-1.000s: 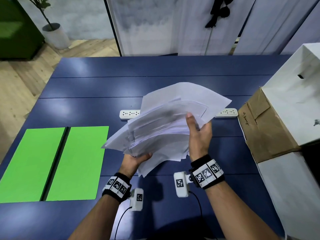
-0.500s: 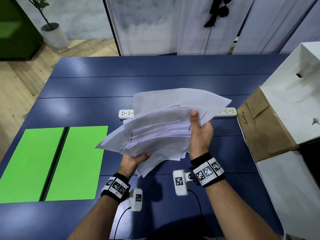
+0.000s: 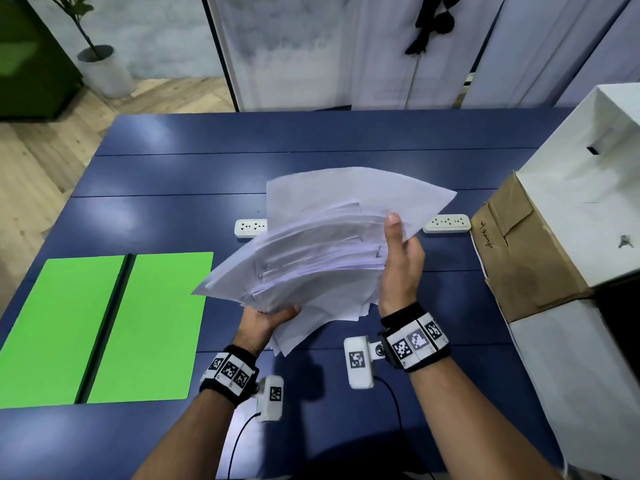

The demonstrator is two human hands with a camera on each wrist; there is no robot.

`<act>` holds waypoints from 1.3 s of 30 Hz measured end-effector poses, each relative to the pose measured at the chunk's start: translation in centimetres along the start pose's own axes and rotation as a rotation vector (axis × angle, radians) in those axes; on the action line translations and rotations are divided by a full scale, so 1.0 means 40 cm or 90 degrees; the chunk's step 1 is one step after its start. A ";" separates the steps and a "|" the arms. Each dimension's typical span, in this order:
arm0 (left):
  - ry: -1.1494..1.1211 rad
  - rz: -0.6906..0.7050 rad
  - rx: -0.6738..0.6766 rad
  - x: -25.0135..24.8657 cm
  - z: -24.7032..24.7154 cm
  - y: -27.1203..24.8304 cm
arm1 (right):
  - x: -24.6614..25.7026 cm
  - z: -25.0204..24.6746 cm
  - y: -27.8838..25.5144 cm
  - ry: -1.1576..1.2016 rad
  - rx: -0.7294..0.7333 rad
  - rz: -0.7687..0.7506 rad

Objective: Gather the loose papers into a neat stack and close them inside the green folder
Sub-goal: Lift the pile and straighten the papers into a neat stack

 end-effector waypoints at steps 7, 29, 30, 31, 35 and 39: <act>0.015 0.016 0.007 -0.010 0.003 -0.010 | 0.009 0.002 0.003 -0.041 0.012 -0.004; 0.029 -0.008 0.012 0.010 0.000 -0.001 | 0.023 0.022 -0.017 -0.193 -0.006 -0.053; 0.040 -0.002 0.016 0.009 0.002 -0.002 | 0.025 0.024 -0.017 -0.191 -0.007 -0.052; 0.052 0.004 0.020 0.006 0.004 -0.004 | 0.025 0.026 -0.016 -0.185 -0.005 -0.050; 0.057 0.018 0.021 0.001 0.006 -0.006 | 0.015 0.027 -0.012 -0.164 0.008 -0.034; 0.053 0.024 0.019 -0.001 0.005 -0.008 | 0.020 0.023 -0.016 -0.152 0.015 -0.018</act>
Point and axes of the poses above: each hand's wrist, its own y-axis towards the middle knuckle, its own z-axis out of the palm, x = y × z, the point moved 3 cm from there along y, towards the middle knuckle, and after that the axes turned 5 degrees about y, right-handed, at the moved point
